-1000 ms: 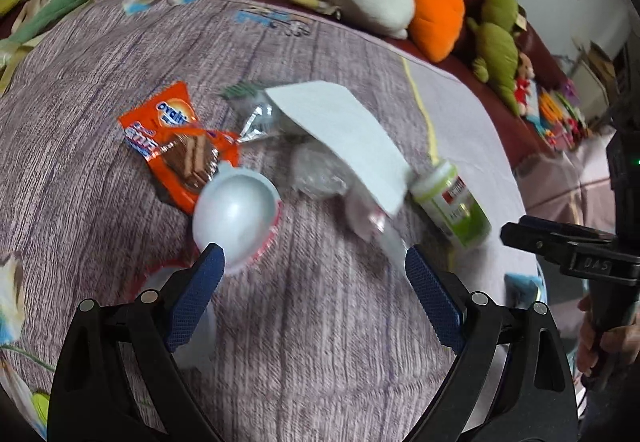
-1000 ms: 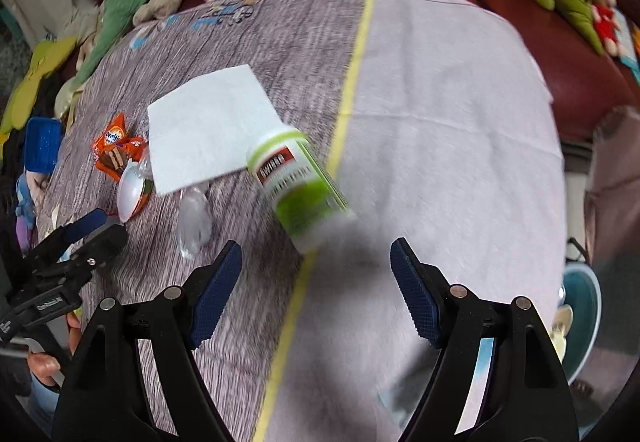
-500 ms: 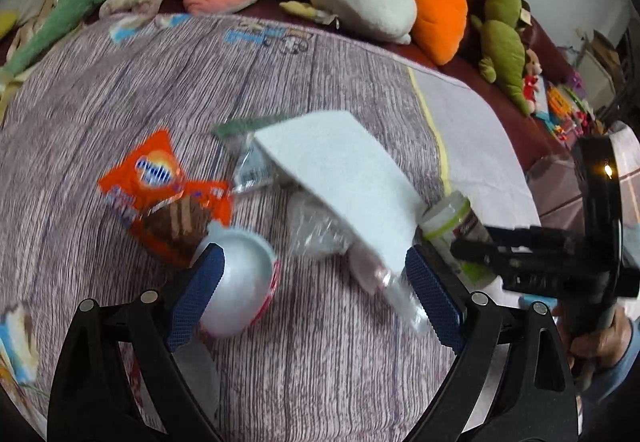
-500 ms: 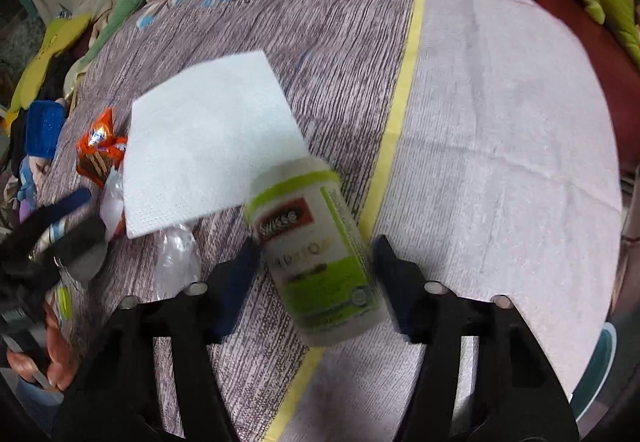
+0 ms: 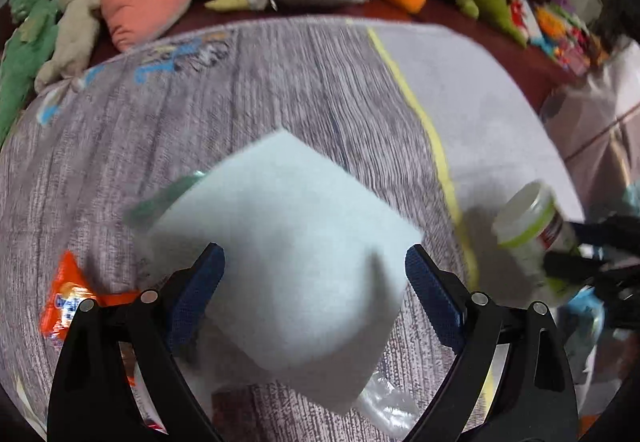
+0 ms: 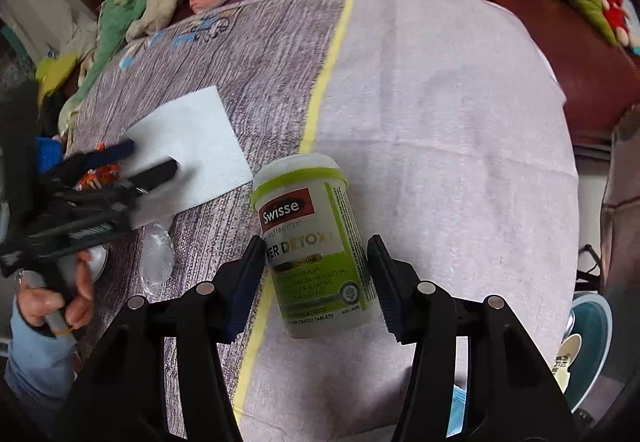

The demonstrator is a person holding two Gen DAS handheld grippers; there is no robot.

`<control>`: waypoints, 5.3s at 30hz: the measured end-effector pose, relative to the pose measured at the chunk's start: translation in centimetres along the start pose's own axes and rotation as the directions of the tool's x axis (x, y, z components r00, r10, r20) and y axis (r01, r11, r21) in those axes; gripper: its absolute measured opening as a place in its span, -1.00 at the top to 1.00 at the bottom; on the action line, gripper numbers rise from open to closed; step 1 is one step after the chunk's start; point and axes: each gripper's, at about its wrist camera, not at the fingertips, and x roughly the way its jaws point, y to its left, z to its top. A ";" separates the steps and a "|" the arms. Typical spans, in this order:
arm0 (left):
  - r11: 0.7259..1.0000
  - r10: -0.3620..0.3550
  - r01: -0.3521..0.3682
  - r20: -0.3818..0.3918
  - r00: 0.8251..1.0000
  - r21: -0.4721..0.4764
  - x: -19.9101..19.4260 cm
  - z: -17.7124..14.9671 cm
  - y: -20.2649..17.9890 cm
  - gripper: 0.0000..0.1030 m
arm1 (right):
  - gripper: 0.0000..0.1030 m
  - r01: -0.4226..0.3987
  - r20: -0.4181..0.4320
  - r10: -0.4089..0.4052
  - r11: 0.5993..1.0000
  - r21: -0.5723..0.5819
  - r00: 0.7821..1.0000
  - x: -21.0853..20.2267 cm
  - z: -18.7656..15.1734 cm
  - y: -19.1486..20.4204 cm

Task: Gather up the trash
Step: 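Grasp the white paper towel with the left tool while the right tool grasps the Swisse bottle, then carry both to the bin, open the right tool to drop the bottle while the left drops the towel, then lift both tools out of the bin and move back over the table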

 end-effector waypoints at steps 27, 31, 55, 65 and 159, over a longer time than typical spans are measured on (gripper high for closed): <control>0.964 -0.266 0.264 0.128 0.955 0.037 -11.4 -4.2 -8.5 0.85 | 0.01 -0.121 0.171 0.092 0.979 0.165 0.981 -8.3 -5.5 -5.1; 0.951 -0.307 0.298 0.129 0.943 0.083 -12.7 -4.9 -11.5 0.85 | 0.01 -0.124 0.222 0.079 0.973 0.195 0.972 -11.0 -7.0 -6.5; 0.854 -0.425 0.416 -0.045 0.904 0.313 -11.8 -7.7 -31.7 0.85 | 0.01 -0.102 0.336 -0.112 0.823 0.559 0.935 -19.8 -23.5 -25.5; 0.847 -0.397 0.407 -0.102 0.912 0.342 -9.5 -7.8 -35.9 0.85 | 0.00 -0.084 0.310 -0.139 0.789 0.609 0.941 -17.8 -25.6 -29.0; 0.926 -0.301 0.299 -0.027 0.953 0.231 -8.0 -7.2 -33.7 -0.70 | -0.46 -0.021 0.258 -0.175 0.790 0.612 0.950 -20.1 -25.4 -27.2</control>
